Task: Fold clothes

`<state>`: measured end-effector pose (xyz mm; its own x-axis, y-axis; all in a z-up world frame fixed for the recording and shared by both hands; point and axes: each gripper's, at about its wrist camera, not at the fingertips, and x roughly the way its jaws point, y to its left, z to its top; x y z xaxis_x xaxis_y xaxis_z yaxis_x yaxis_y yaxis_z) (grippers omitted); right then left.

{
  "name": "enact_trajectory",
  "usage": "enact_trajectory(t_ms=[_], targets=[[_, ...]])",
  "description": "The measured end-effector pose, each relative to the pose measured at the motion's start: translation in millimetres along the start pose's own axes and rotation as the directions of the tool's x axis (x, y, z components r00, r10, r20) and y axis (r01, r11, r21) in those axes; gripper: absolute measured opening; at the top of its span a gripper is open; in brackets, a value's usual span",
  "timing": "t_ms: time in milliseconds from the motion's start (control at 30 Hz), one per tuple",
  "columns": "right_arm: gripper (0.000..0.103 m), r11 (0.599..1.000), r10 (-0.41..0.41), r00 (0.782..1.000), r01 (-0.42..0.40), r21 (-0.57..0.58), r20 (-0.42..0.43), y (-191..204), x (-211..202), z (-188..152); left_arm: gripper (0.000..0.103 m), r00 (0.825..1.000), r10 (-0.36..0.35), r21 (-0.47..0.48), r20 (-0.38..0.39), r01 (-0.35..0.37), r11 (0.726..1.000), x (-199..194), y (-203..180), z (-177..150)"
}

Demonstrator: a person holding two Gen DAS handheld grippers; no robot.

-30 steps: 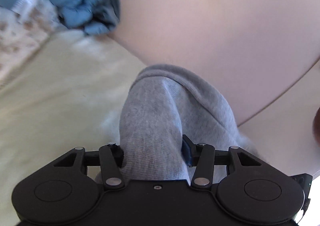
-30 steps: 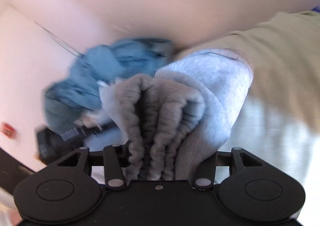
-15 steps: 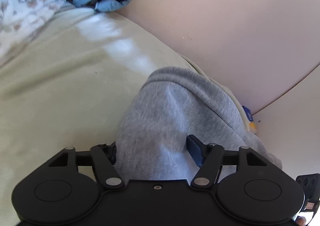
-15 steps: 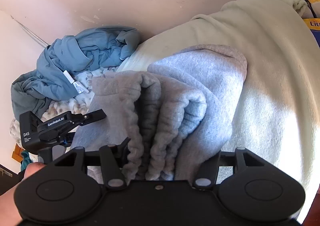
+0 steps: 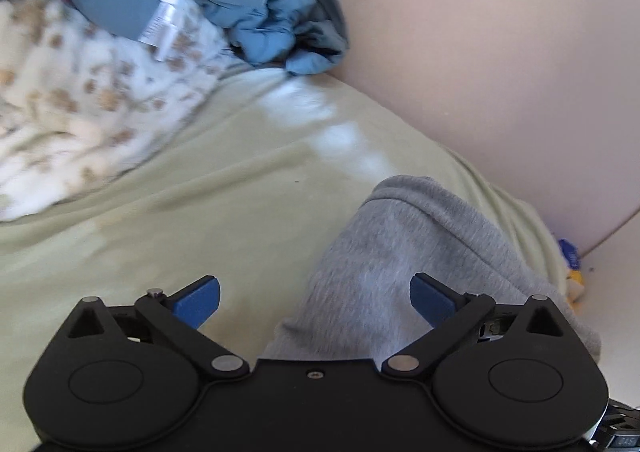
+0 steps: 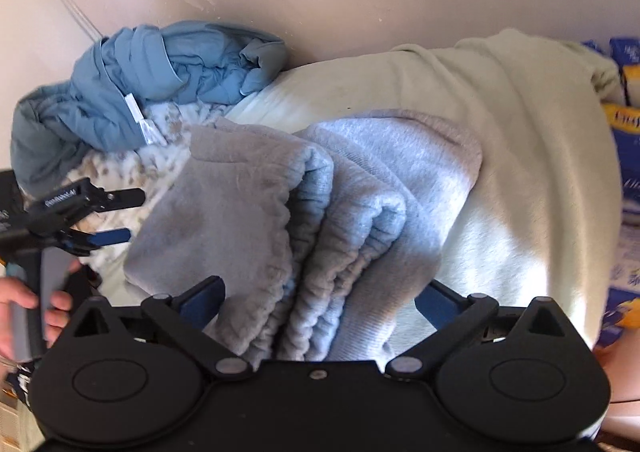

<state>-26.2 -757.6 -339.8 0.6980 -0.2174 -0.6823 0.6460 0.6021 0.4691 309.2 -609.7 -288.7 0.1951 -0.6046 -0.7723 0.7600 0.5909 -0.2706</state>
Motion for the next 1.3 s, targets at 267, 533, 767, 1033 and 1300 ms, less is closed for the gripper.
enact_trajectory(t_ms=[267,533,767,1033,1300], targets=[[0.103,0.969,-0.078,0.989,0.104,-0.222,0.123,47.6,-51.0,-2.1,0.103,0.972,0.23,-0.008,0.051,-0.23,0.973,-68.1,-4.6,-17.3],[0.103,0.902,0.035,0.993,0.017,-0.432,0.113,147.1,-106.3,-24.2,0.103,0.943,0.314,-0.127,0.109,-0.3,0.945,-206.4,22.1,-72.0],[0.103,0.838,0.146,0.989,-0.114,-0.534,0.019,264.0,-174.7,-78.0,0.103,0.902,0.425,-0.222,0.07,-0.402,0.889,-350.4,45.3,-122.5],[0.103,0.784,0.155,0.974,-0.221,-0.58,-0.162,366.7,-290.4,-117.7,0.102,0.872,0.479,-0.29,0.1,-0.435,0.853,-527.3,38.4,-170.1],[0.103,0.765,0.169,0.956,-0.28,-0.58,-0.238,427.2,-370.4,-136.5,0.102,0.875,0.482,-0.37,0.051,-0.432,0.823,-648.0,24.0,-215.1]])
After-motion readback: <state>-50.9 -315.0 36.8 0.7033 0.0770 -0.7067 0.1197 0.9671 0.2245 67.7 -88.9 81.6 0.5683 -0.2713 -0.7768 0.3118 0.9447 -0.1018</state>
